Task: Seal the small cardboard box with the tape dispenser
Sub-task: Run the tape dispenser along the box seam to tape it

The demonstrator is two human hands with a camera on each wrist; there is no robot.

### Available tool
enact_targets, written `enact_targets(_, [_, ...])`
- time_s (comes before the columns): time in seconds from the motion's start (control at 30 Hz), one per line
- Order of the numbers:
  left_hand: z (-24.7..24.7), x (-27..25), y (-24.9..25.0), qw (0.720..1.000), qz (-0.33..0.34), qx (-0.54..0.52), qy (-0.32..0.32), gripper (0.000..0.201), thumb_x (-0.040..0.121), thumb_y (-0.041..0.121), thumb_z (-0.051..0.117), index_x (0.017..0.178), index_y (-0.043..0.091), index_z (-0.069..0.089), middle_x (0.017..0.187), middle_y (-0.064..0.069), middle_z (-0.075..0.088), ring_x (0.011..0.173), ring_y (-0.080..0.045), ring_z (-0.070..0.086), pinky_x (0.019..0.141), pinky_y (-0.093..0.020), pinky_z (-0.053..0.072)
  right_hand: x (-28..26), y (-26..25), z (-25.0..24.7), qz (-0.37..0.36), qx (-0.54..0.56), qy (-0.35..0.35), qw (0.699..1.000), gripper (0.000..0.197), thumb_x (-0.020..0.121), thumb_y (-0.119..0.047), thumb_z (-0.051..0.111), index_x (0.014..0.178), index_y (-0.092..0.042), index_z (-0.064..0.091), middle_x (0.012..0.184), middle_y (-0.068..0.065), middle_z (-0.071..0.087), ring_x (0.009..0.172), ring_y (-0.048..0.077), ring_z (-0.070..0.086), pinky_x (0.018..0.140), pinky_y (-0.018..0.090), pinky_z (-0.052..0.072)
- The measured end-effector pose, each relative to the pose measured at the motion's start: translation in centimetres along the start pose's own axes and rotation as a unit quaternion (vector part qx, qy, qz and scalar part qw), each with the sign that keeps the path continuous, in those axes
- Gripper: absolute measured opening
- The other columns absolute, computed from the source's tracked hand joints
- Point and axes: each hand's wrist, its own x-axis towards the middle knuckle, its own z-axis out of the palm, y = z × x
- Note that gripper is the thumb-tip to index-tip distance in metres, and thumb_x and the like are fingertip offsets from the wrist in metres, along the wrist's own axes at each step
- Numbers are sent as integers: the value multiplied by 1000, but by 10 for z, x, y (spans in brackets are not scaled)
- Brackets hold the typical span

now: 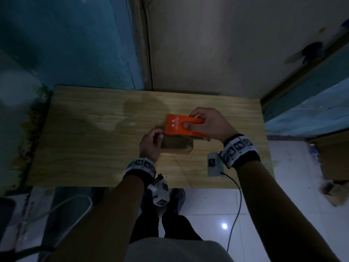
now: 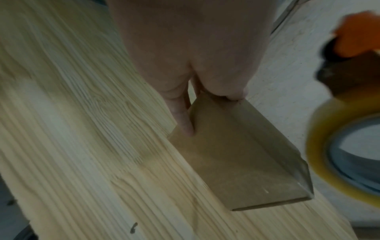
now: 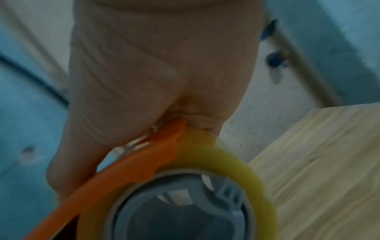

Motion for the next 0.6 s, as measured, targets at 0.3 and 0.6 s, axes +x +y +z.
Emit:
enact_targets(0.3, [-4,-2,0,997,-51,-64,7,33,91,44,56,115,24,65,111,-8,69,96,-30,68,81,-48,58,26,-22,32,-25,-40,-14,999,28,79,-47,78,91,-23,71,86,-2,72,72,8,67,49,15,47])
enact_targets(0.6, [-10,6,8,958,-157,-235,-42,14,96,21,55,90,29,64,90,-6,63,70,-18,55,77,-42,50,28,-19,31,-29,-48,-1,998,29,80,-50,76,89,-22,72,81,-3,68,60,5,60,38,9,37])
